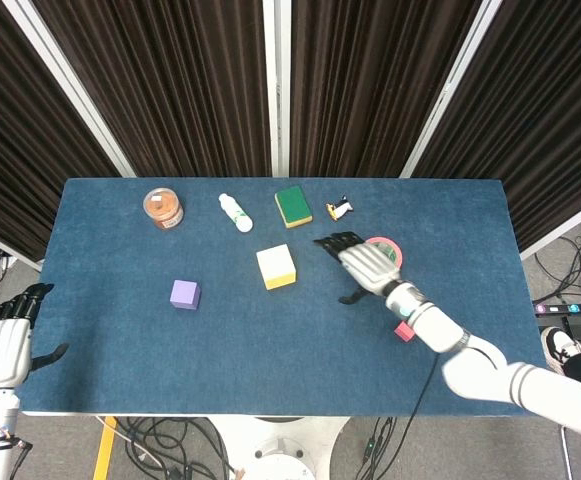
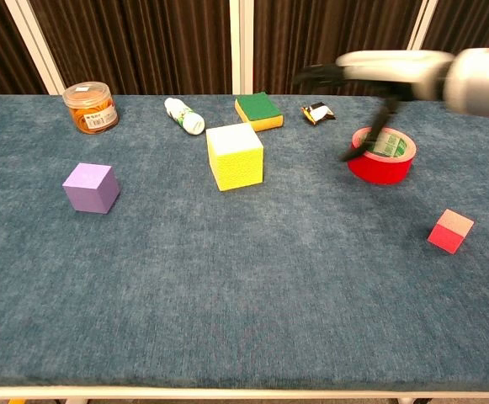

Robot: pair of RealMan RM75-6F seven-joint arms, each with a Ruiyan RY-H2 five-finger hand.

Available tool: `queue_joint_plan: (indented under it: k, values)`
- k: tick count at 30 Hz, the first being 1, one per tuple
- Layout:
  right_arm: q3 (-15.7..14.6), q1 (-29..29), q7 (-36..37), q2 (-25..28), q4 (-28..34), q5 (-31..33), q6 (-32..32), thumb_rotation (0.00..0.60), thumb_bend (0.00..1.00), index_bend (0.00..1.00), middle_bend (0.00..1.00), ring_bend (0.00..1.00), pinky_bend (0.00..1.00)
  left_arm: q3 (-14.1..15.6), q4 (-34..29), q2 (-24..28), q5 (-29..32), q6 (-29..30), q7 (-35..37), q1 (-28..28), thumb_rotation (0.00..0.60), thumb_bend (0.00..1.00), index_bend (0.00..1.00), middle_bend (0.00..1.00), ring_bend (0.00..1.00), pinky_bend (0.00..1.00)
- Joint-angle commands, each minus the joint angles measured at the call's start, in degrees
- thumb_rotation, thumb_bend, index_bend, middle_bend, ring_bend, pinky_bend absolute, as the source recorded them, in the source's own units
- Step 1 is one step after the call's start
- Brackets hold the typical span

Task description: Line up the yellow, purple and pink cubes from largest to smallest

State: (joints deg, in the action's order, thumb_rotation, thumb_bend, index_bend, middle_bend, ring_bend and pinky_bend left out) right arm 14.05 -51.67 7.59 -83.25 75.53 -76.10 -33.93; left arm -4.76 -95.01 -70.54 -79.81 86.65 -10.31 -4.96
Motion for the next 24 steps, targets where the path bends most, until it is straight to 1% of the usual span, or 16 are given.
queue_joint_plan:
  k: [1, 8, 13, 17, 19, 21, 22, 24]
  values:
    - [2.1, -6.3, -3.5, -6.9, -7.5, 4.5, 5.4, 0.600, 0.02, 0.00, 0.06, 0.00, 0.00, 0.1, -0.1, 0.1, 0.0, 0.1, 0.2, 0.2, 0.600, 0.13, 0.22, 0.26, 0.24, 0.27]
    - [2.3, -13.7, -6.9, -14.8, -18.4, 9.0, 11.1, 0.600, 0.02, 0.00, 0.05, 0.00, 0.00, 0.3, 0.1, 0.4, 0.4, 0.3, 0.9, 0.8, 0.600, 0.13, 0.22, 0.26, 0.24, 0.27]
    - [2.0, -16.8, -8.1, -19.0, -25.1, 12.2, 13.6, 0.600, 0.05, 0.00, 0.08, 0.00, 0.00, 0.4, 0.3, 0.5, 0.8, 0.3, 1.6, 1.3, 0.600, 0.13, 0.22, 0.26, 0.24, 0.27]
    - [1.6, -18.3, -8.3, -21.4, -29.0, 13.8, 15.1, 0.600, 0.08, 0.01, 0.12, 0.00, 0.00, 0.5, 0.6, 0.5, 0.9, 0.3, 2.0, 1.5, 0.600, 0.13, 0.22, 0.26, 0.24, 0.27]
    - [1.5, -18.4, -8.3, -22.1, -30.0, 14.3, 14.8, 0.600, 0.11, 0.06, 0.17, 0.00, 0.00, 0.5, 0.7, 0.5, 0.8, 0.4, 2.2, 1.7, 0.600, 0.13, 0.22, 0.26, 0.24, 0.27]
    - [1.6, -17.9, -8.2, -22.2, -29.8, 14.2, 13.2, 0.600, 0.17, 0.15, 0.25, 0.00, 0.00, 0.5, 0.9, 0.4, 0.8, 0.4, 2.3, 1.7, 0.600, 0.13, 0.22, 0.26, 0.24, 0.27]
    - [1.5, -17.4, -8.2, -22.0, -29.1, 14.1, 12.1, 0.600, 0.20, 0.20, 0.28, 0.00, 0.00, 0.5, 1.0, 0.3, 0.8, 0.4, 2.3, 1.7, 0.600, 0.13, 0.22, 0.26, 0.24, 0.27]
    - [1.4, -16.3, -8.1, -20.9, -27.2, 14.0, 10.5, 0.600, 0.23, 0.25, 0.33, 0.01, 0.00, 0.4, 1.2, 0.2, 0.7, 0.2, 2.4, 1.6, 0.600, 0.13, 0.22, 0.26, 0.24, 0.27]
